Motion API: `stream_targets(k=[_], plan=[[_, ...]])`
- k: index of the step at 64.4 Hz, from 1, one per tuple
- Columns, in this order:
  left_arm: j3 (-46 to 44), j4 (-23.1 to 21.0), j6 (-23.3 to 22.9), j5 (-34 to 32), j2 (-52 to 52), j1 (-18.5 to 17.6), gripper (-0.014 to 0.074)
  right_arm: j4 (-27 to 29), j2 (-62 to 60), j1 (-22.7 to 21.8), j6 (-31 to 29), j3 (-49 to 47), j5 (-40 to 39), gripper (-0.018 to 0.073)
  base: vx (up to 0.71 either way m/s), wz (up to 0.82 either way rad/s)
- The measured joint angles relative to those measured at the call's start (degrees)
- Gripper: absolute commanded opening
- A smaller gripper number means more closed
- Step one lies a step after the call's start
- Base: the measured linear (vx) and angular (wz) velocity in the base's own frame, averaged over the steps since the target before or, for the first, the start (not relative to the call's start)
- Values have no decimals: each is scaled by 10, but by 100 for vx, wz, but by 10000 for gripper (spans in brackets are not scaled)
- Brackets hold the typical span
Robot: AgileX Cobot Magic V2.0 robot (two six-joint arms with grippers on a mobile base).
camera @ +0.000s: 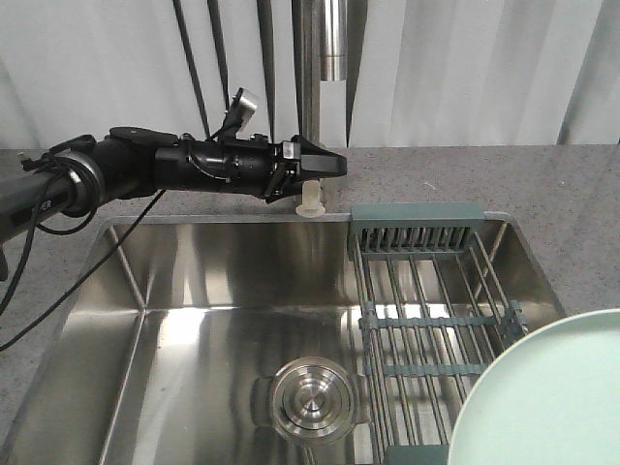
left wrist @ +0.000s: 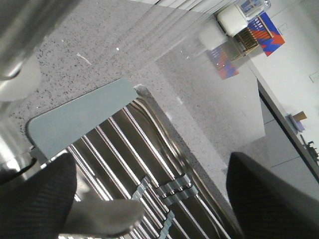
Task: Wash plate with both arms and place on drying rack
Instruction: 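Reach the left gripper to the faucet handle and grasp it, then release the faucet handle and pull the left gripper back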
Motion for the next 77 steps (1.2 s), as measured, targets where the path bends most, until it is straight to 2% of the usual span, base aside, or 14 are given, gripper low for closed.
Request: stream_targets(k=[11, 18, 26, 39, 46, 56, 68, 77], plan=[[-2, 9, -8, -2, 0, 0, 571, 0, 0, 0, 0, 0, 0, -5, 0, 0], [-2, 14, -12, -3, -1, 4, 517, 0, 0, 0, 0, 0, 0, -5, 0, 0], [-2, 29, -26, 18, -1, 26, 369, 0, 0, 0, 0, 0, 0, -5, 0, 0], [4, 60, -78, 89, -1, 97, -9, 0, 0, 0, 0, 0, 0, -5, 0, 0], [4, 71, -101, 101, -2, 134, -7, 0, 0, 0, 0, 0, 0, -5, 0, 0], [5, 108, -142, 101, -28, 171, -6, 0, 0, 0, 0, 0, 0, -5, 0, 0], [5, 163, -149, 108, -120, 184, -6, 0, 0, 0, 0, 0, 0, -5, 0, 0], [5, 232, -151, 119, -215, 184, -6, 0, 0, 0, 0, 0, 0, -5, 0, 0]])
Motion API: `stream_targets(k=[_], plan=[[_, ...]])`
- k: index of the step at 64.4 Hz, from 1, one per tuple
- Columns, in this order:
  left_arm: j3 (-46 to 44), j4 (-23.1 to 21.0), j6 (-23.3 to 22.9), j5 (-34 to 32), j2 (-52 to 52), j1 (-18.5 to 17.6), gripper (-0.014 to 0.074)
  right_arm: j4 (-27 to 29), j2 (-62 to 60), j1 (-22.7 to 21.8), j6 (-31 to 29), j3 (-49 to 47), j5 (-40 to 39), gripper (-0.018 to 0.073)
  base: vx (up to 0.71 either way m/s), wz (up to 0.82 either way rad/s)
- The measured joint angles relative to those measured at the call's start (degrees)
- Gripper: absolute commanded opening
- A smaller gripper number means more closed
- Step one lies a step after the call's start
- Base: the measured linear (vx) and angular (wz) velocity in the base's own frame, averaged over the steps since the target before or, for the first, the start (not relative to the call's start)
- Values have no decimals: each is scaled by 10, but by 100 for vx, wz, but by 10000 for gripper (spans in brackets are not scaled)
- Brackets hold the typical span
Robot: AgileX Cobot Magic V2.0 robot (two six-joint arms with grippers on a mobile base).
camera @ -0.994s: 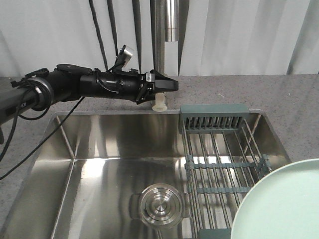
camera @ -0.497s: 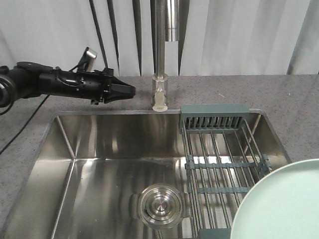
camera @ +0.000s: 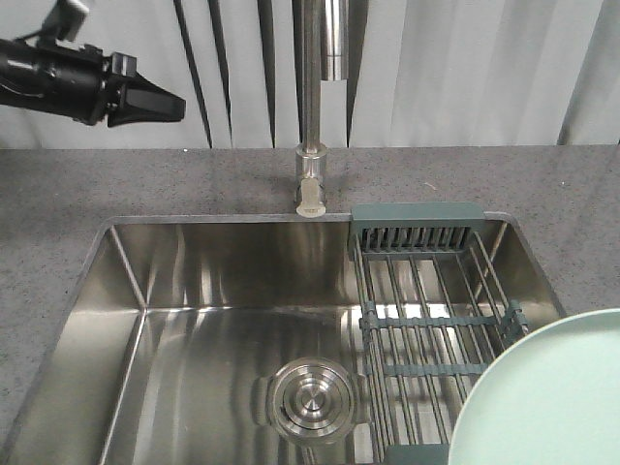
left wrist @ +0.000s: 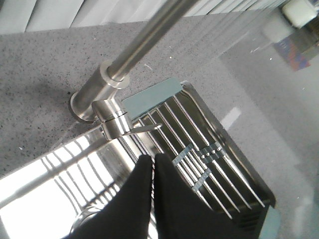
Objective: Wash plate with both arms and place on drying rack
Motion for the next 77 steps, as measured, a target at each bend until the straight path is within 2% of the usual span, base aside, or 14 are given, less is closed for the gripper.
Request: stream_targets(k=[5, 11, 19, 32, 46, 58, 67, 72, 77], plan=[[7, 29, -2, 2, -59, 0, -6, 0, 0, 0, 0, 0, 0, -5, 0, 0], [35, 45, -2, 6, -127, 0, -6, 0, 0, 0, 0, 0, 0, -5, 0, 0], [130, 49, 19, 1, -236, 0, -6, 0, 0, 0, 0, 0, 0, -5, 0, 0], [349, 52, 64, -81, -431, 0, -6, 0, 0, 0, 0, 0, 0, -5, 0, 0], [570, 53, 78, -166, -657, 0, -6, -1, 0, 0, 0, 0, 0, -5, 0, 0], [708, 53, 78, -232, -829, 0, -6, 10, 0, 0, 0, 0, 0, -5, 0, 0], [766, 53, 74, -253, -898, 0, -6, 11, 0, 0, 0, 0, 4, -5, 0, 0], [781, 77, 64, -255, -917, 0, -6, 11, 10, 0, 9, -5, 11, -5, 0, 0], [783, 130, 39, -260, -923, 0, -6, 18, 54, 0, 13, -28, 32, -5, 0, 0]])
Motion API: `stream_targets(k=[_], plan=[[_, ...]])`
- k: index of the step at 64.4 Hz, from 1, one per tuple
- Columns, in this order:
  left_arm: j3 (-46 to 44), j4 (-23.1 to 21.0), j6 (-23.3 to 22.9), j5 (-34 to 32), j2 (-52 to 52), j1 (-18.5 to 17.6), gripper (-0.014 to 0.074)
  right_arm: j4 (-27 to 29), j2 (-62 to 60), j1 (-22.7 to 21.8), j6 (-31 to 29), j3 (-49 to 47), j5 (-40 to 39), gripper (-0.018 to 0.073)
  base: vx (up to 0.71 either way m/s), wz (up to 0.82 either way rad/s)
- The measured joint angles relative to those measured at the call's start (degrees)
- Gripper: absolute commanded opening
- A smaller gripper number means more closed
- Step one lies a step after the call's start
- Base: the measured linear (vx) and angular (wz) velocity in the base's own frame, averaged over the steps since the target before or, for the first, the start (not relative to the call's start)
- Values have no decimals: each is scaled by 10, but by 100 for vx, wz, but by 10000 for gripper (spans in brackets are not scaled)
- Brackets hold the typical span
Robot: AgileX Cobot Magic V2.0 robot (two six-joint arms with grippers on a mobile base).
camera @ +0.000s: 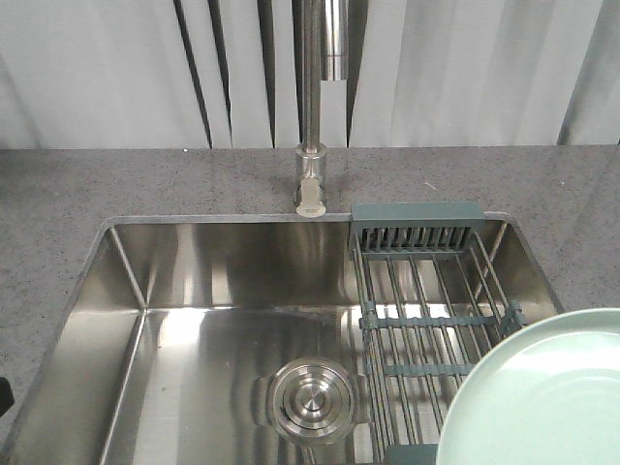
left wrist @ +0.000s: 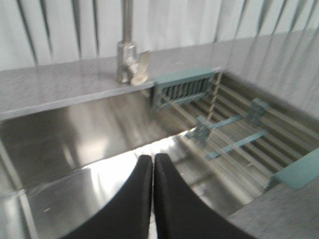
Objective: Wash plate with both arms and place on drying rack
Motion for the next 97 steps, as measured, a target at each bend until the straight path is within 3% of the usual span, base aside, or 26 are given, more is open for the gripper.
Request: stream_targets(k=[11, 21, 32, 39, 48, 62, 70, 77, 84, 97], plan=[[0, 128, -80, -20, -1, 0, -6, 26, 151, 0, -60, -77, 19, -5, 0, 0], [8, 187, -107, -29, -1, 0, -6, 93, 291, 0, -163, -108, 13, -5, 0, 0], [20, 197, -109, -34, -1, 0, -6, 231, 426, 0, -269, -109, -2, -4, 0, 0], [23, 197, -109, -40, -1, 0, -6, 285, 481, 0, -306, -109, -35, -4, 0, 0], [23, 197, -109, -42, -1, 0, -6, 299, 547, 31, -319, -109, -86, -4, 0, 0], [23, 197, -109, -44, -1, 0, -6, 302, 664, 162, -288, -114, -233, -4, 0, 0], [23, 197, -110, -44, -1, 0, -6, 301, 747, 185, -278, -149, -290, -4, 0, 0], [23, 197, -110, -45, -1, 0, -6, 299, 807, 169, -269, -196, -333, -4, 0, 0], [23, 197, -110, -45, -1, 0, -6, 296, 843, 126, -261, -241, -337, -4, 0, 0], [23, 197, -110, -45, -1, 0, -6, 225, 834, 29, -249, -266, -238, -4, 0, 0]])
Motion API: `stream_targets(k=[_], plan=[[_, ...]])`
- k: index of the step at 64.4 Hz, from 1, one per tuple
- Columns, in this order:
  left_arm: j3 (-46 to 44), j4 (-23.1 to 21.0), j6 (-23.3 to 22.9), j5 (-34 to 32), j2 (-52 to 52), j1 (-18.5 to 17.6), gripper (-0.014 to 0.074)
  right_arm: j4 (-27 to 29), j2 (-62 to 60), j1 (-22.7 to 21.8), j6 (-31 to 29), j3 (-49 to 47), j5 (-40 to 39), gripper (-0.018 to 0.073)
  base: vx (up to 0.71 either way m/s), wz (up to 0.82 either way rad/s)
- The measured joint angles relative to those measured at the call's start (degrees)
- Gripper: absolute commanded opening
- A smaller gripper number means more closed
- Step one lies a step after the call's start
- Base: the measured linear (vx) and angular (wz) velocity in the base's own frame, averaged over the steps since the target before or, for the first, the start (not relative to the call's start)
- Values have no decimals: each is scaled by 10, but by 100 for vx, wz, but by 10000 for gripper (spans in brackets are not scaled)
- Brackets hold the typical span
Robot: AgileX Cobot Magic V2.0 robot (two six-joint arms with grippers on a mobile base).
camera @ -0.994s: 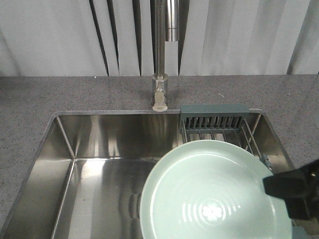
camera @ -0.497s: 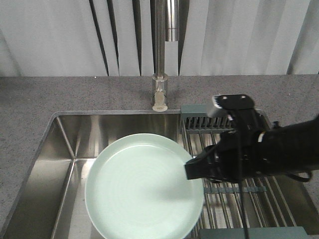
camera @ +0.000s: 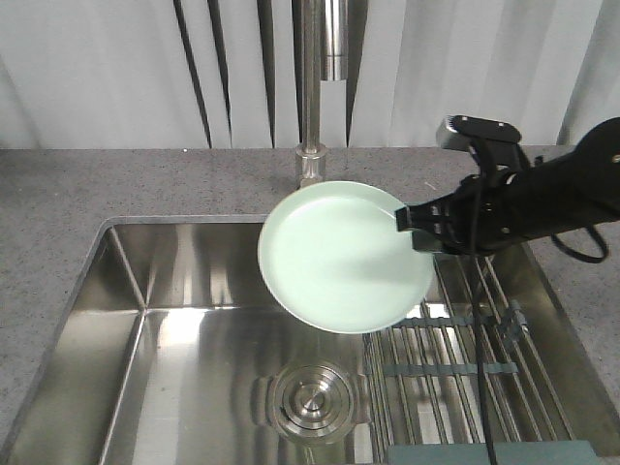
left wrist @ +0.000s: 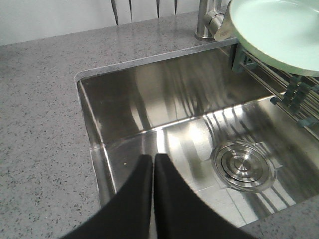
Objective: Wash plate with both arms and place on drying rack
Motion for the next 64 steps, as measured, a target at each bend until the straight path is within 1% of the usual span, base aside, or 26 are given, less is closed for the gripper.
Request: stream_targets(k=[4, 8, 13, 17, 23, 28, 31, 35, 40, 47, 55, 64], plan=[[0, 0, 0, 0, 0, 0, -6, -33, -17, -15, 14, 0, 40, -4, 0, 0], [0, 0, 0, 0, 0, 0, -6, -62, -37, -15, 29, 0, 86, -4, 0, 0], [0, 0, 0, 0, 0, 0, -6, -84, -64, 4, 54, 0, 132, -4, 0, 0], [0, 0, 0, 0, 0, 0, -6, -93, -84, 39, 79, 11, 141, -4, 0, 0], [0, 0, 0, 0, 0, 0, -6, -93, -98, 106, 115, 40, 119, -4, 0, 0], [0, 0, 0, 0, 0, 0, -6, -91, -90, 159, 147, 59, 66, -4, 0, 0], [0, 0, 0, 0, 0, 0, -6, -89, -75, 178, 169, 65, 32, -4, 0, 0], [0, 0, 0, 0, 0, 0, -6, -88, -52, 190, 182, 61, -16, -4, 0, 0], [0, 0, 0, 0, 0, 0, -6, -89, -16, 187, 191, 39, -46, -4, 0, 0], [0, 0, 0, 0, 0, 0, -6, -93, 27, 160, 190, -10, -38, -4, 0, 0], [0, 0, 0, 0, 0, 0, -6, -130, 43, 111, 189, -55, -4, -4, 0, 0], [0, 0, 0, 0, 0, 0, -6, -192, 23, 56, 189, -68, 58, -4, 0, 0]])
